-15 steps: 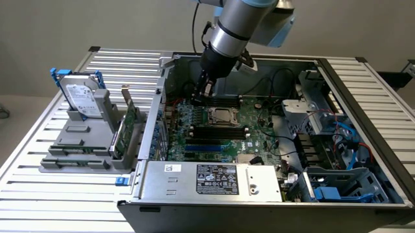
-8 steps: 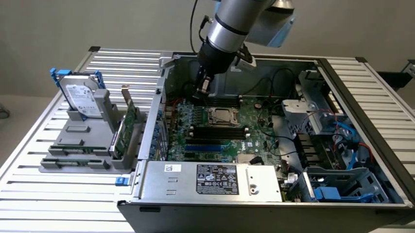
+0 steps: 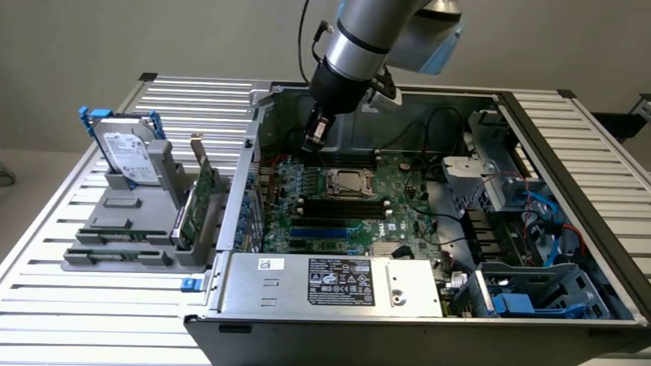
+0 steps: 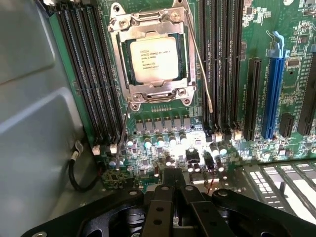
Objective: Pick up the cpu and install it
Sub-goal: 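Close the cpu cover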
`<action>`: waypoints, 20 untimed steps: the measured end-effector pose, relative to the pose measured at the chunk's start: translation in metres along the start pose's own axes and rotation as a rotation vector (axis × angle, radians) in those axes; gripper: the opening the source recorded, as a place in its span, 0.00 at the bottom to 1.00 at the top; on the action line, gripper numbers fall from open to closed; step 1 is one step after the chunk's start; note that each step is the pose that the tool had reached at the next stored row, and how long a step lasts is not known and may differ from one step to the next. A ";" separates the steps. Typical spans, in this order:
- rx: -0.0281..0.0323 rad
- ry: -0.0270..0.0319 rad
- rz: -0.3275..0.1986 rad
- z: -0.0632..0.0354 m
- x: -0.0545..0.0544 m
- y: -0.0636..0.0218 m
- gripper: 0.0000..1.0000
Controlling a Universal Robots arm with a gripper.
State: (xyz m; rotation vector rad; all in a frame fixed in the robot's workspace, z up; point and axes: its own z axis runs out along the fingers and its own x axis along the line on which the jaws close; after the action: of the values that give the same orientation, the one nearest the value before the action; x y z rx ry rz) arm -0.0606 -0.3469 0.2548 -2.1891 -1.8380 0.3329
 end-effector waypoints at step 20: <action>0.0023 0.1182 0.323 -0.0001 0.000 0.0000 0.11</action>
State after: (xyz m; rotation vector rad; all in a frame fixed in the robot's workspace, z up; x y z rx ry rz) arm -0.0606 -0.3470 0.2550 -2.4470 -1.4217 0.2601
